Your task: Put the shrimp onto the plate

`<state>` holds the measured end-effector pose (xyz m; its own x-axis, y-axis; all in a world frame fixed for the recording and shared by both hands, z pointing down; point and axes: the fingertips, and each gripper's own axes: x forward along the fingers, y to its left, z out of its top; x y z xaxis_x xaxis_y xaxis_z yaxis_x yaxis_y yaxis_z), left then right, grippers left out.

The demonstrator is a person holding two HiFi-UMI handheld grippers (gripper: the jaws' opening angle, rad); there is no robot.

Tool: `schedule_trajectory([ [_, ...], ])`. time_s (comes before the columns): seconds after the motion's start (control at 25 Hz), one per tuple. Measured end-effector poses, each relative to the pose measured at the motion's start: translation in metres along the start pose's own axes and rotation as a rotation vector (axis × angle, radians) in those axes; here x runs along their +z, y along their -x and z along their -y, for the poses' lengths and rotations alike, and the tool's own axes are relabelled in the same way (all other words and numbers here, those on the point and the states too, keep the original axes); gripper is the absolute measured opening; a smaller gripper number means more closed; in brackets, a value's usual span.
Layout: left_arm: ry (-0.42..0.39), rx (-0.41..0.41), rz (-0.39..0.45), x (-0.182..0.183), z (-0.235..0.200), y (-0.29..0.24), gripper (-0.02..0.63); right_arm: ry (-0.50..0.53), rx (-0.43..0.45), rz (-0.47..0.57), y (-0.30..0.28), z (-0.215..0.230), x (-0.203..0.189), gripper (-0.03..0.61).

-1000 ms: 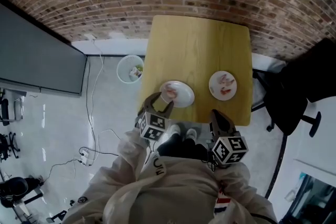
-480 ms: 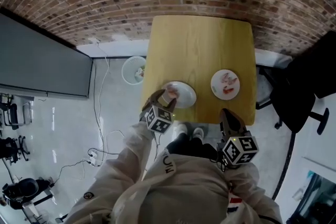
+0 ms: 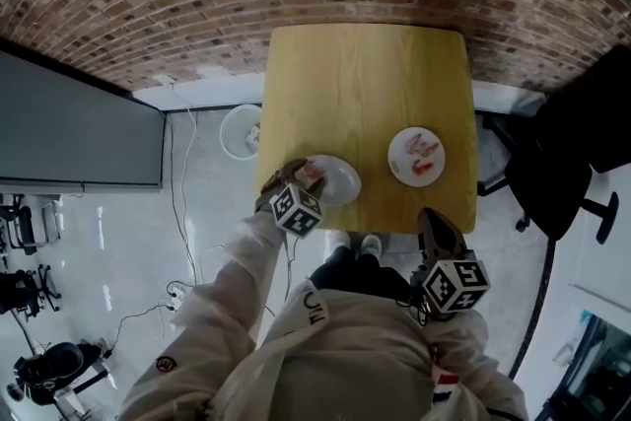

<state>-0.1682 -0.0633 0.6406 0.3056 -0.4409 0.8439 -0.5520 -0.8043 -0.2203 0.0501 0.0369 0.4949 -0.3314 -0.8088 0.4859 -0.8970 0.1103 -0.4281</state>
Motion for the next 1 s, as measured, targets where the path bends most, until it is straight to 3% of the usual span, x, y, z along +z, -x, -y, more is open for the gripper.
schedule_trajectory([
  [0.24, -0.065, -0.075, -0.066, -0.003, 0.000, -0.014, 0.236, -0.017, -0.010, -0.008, -0.008, 0.005, -0.001, 0.023],
  [0.6, -0.152, -0.105, -0.112, -0.009, 0.000, -0.030, 0.236, -0.038, -0.021, -0.014, -0.017, 0.012, -0.001, 0.023],
  [1.0, -0.161, -0.139, -0.141, -0.011, -0.005, -0.031, 0.236, -0.059, -0.028, -0.016, -0.022, 0.016, -0.003, 0.023],
])
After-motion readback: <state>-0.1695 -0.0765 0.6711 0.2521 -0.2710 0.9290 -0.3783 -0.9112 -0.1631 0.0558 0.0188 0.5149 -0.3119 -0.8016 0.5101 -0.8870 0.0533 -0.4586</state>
